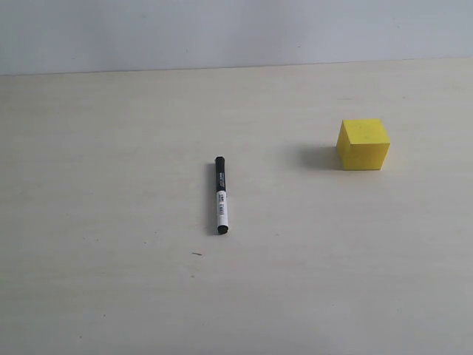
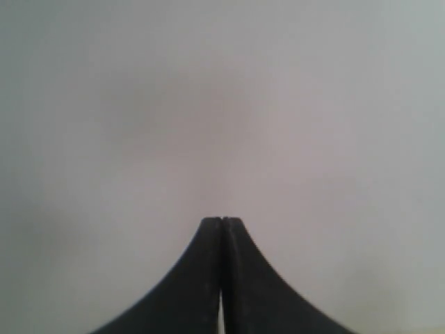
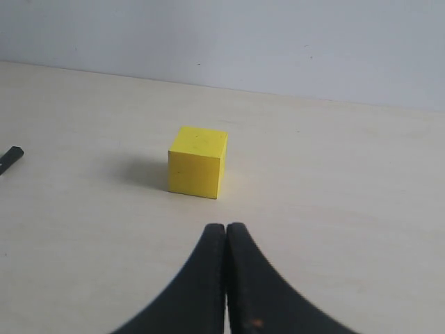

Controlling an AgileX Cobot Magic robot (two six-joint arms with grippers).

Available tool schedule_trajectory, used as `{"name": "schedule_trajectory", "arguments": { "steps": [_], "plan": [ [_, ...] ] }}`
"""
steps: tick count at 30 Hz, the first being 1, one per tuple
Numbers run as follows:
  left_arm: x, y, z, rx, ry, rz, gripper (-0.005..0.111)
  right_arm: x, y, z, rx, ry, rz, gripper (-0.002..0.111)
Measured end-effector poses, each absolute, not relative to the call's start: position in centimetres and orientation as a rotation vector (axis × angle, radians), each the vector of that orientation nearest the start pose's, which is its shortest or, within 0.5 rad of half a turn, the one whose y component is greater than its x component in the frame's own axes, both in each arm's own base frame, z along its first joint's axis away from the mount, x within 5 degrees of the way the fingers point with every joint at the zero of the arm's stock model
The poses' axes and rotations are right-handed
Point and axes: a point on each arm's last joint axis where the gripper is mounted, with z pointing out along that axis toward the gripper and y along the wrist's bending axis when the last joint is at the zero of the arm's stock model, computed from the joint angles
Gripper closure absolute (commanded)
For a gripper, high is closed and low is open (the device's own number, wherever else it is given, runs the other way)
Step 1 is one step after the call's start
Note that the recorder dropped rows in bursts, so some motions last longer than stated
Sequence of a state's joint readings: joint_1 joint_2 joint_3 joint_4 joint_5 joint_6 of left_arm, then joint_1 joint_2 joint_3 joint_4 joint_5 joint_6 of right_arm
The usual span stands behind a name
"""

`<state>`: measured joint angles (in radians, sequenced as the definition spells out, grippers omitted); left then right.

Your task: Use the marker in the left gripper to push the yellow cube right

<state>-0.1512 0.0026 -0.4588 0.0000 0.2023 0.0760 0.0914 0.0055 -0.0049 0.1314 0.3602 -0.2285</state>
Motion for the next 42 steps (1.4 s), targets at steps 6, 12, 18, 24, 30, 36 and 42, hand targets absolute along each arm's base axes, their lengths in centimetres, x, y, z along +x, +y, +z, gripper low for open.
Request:
{"name": "schedule_trajectory", "arguments": {
  "steps": [6,12,18,24,30,36,42],
  "plan": [
    [4.1,-0.6,27.0,0.179,1.429,-0.044,0.107,5.3,0.9,18.2,-0.213,1.829,0.033,0.108],
    [5.5,-0.8,20.8,0.198,1.593,-0.043,0.107,5.3,0.9,18.2,-0.213,1.829,0.033,0.108],
    [5.6,-0.8,19.6,0.206,1.664,-0.042,0.107,5.3,0.9,18.2,-0.213,1.829,0.033,0.108],
    [5.5,-0.8,19.5,0.208,1.679,-0.042,0.107,5.3,0.9,18.2,-0.213,1.829,0.033,0.108],
    [5.4,-0.8,18.7,0.219,1.766,-0.040,0.107,5.3,0.9,18.2,-0.213,1.829,0.033,0.108],
    [5.3,-0.8,18.2,0.222,1.825,-0.046,0.107,5.3,0.9,18.2,-0.213,1.829,0.033,0.108],
    [5.3,-0.8,18.1,0.223,1.831,-0.046,0.107,5.3,0.9,18.2,-0.213,1.829,0.033,0.108]
  ]
}}
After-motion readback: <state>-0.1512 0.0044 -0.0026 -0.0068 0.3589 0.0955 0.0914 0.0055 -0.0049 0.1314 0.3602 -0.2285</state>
